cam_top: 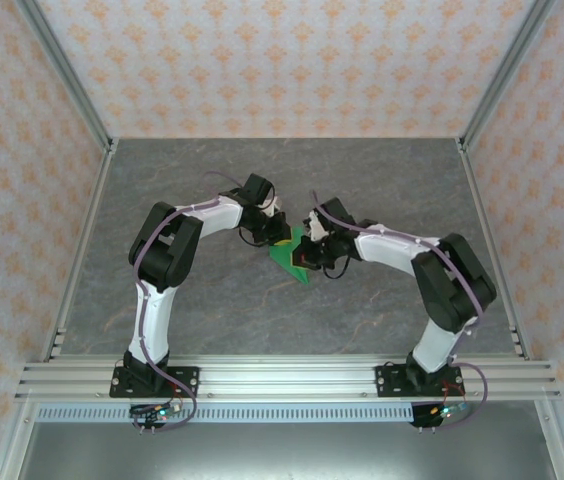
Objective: Fold a paper plane with a square sheet of paper (fold left side to right side)
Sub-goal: Fourth fold the wing at the center of the table.
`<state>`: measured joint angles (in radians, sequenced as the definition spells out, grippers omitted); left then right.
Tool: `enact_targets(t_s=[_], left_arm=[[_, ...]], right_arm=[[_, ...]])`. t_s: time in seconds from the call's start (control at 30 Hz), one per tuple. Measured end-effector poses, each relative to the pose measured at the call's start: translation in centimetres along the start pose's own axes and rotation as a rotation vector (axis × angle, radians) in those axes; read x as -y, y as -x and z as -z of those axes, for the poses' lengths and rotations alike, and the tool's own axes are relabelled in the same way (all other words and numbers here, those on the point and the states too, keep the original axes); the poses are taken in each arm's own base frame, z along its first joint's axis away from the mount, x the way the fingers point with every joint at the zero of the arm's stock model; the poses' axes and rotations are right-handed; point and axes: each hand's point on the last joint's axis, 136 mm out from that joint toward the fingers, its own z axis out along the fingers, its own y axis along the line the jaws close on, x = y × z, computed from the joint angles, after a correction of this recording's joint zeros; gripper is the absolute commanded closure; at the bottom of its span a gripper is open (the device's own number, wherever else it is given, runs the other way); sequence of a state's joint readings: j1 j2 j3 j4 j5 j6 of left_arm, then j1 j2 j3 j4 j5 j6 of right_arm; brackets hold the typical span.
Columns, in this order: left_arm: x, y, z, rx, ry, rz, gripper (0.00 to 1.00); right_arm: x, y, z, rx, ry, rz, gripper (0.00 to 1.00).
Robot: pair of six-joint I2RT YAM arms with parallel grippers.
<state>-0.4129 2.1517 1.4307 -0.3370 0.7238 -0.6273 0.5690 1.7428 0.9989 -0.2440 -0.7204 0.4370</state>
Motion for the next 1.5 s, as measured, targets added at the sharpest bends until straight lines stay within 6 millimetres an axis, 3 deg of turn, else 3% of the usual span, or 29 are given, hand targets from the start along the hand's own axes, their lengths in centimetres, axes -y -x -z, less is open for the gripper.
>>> enact_targets(t_s=[0.13, 0.5, 0.77, 0.9, 1.1, 1.23, 1.4, 1.5], left_arm=[[0.0, 0.0, 0.0, 0.0, 0.0, 0.0, 0.92], [0.0, 0.0, 0.0, 0.001, 0.005, 0.0, 0.92], [0.0, 0.0, 0.0, 0.005, 0.017, -0.001, 0.92], [0.0, 0.0, 0.0, 0.005, 0.018, -0.001, 0.92], [0.0, 0.0, 0.0, 0.005, 0.018, -0.001, 0.92], [0.0, 0.0, 0.0, 0.005, 0.018, -0.002, 0.92], [0.0, 0.0, 0.0, 0.005, 0.018, -0.002, 0.92], [0.0, 0.0, 0.0, 0.006, 0.019, -0.002, 0.92]], right_arm=[[1.7, -0.1, -0.9, -0.006, -0.061, -0.052, 1.0], [4.2, -1.8, -0.9, -0.06, -0.171, -0.111, 1.0], [4.5, -2.0, -0.8, -0.061, -0.187, -0.085, 1.0], [4.3, -2.4, 0.2, -0.056, -0.205, -0.085, 1.0], [1.8, -0.7, 1.6, 0.001, -0.158, -0.052, 1.0], [1.3, 0.7, 0.7, 0.022, -0.139, -0.062, 1.0], [2.7, 1.3, -1.9, 0.0, -0.159, -0.109, 1.0], [2.8, 1.5, -2.3, -0.009, -0.161, -0.119, 1.0]])
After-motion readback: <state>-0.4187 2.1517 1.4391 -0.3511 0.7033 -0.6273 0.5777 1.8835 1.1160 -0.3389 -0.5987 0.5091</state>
